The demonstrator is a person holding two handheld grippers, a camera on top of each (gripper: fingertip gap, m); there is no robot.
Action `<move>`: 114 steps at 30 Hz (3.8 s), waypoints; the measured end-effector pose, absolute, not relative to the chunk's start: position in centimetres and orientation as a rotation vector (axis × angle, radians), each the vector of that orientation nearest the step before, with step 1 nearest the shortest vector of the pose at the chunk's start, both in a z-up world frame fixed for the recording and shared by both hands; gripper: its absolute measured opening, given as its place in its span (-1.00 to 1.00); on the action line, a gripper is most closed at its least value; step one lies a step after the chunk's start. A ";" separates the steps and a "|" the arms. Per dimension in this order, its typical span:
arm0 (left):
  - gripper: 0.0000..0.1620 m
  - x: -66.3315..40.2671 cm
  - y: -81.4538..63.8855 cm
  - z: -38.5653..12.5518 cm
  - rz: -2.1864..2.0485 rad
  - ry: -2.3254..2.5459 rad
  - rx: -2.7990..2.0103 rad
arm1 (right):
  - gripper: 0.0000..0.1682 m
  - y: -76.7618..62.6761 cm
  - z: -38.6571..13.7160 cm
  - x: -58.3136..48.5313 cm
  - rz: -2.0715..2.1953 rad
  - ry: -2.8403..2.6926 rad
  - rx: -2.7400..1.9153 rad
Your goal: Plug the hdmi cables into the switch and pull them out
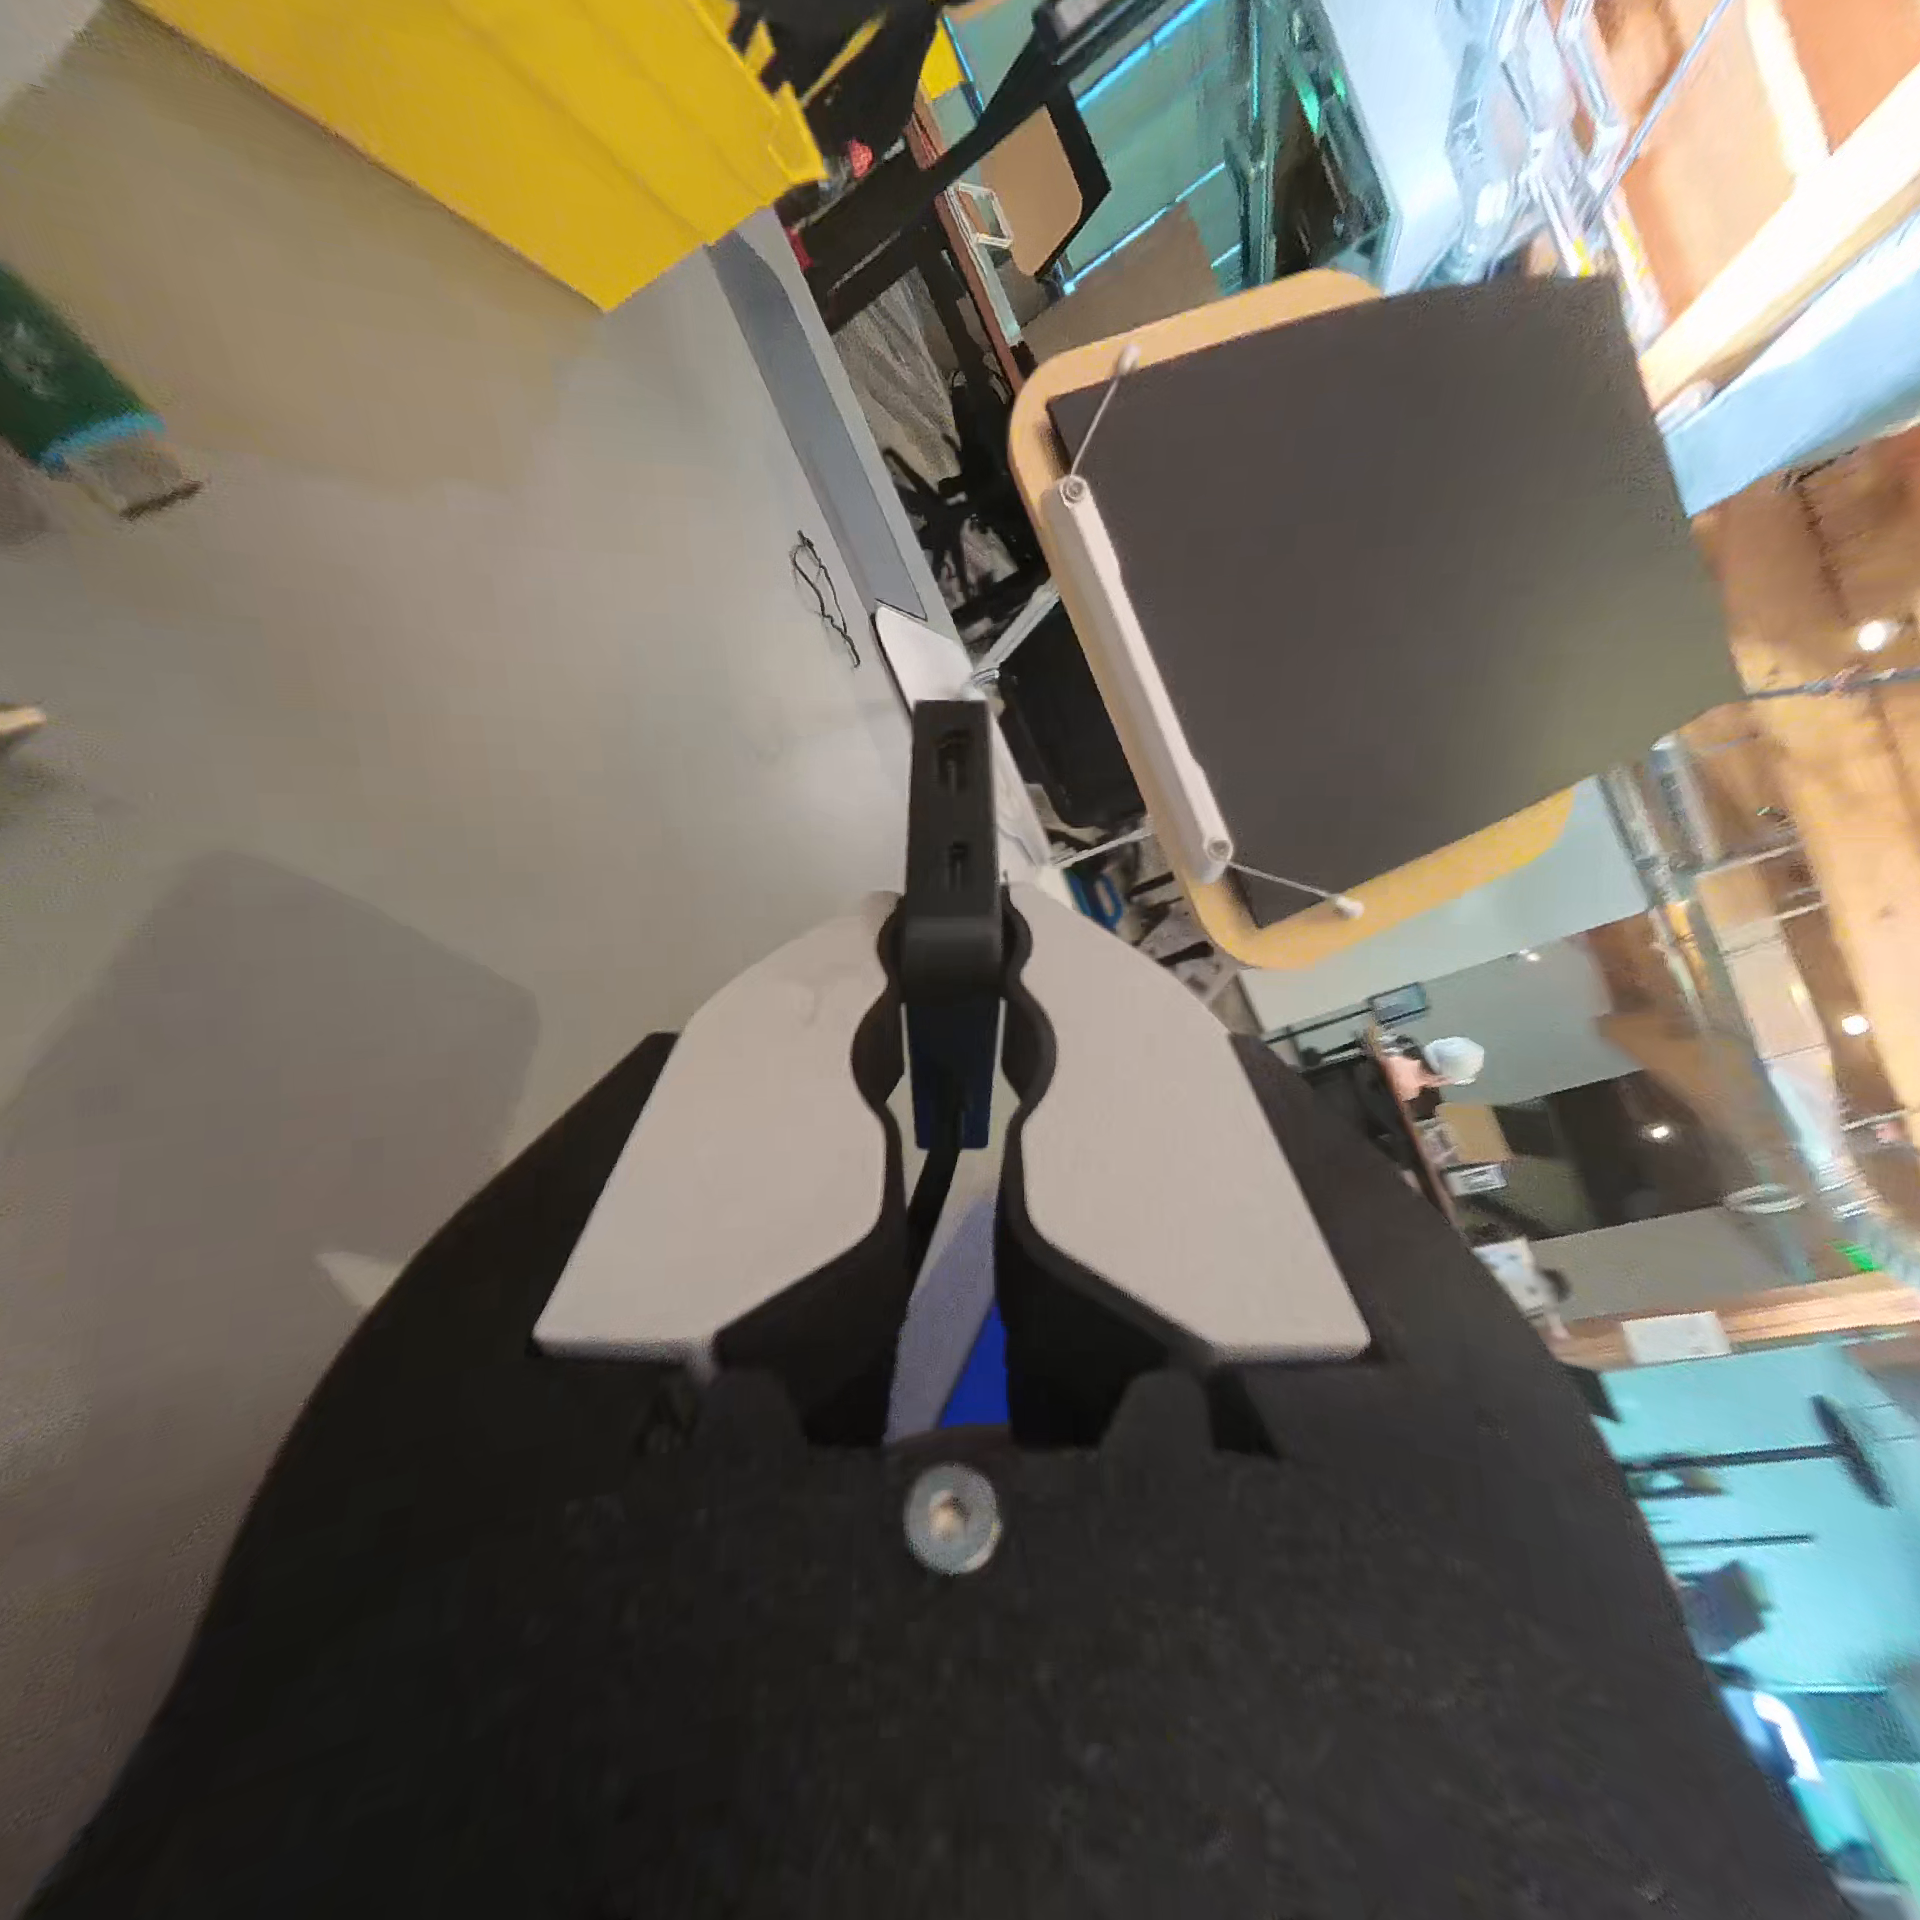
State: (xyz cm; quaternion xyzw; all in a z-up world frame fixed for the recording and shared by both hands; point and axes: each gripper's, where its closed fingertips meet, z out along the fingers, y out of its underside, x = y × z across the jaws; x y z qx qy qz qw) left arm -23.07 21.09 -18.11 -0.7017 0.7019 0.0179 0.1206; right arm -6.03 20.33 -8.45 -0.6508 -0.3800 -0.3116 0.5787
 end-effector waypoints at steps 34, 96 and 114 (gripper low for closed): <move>-0.93 -19.0 11.5 -6.0 -1.883 0.924 -2.091 | -0.84 17.8 -5.4 -9.5 -0.821 -1.011 -1.165; -0.92 -16.4 15.1 -6.4 -0.648 1.448 -1.735 | -0.85 17.2 -6.2 -11.3 -0.832 -1.084 -1.175; -0.92 -17.1 14.4 -6.4 -0.858 1.606 -1.695 | -0.86 15.6 -5.5 -12.9 -0.802 -1.157 -1.026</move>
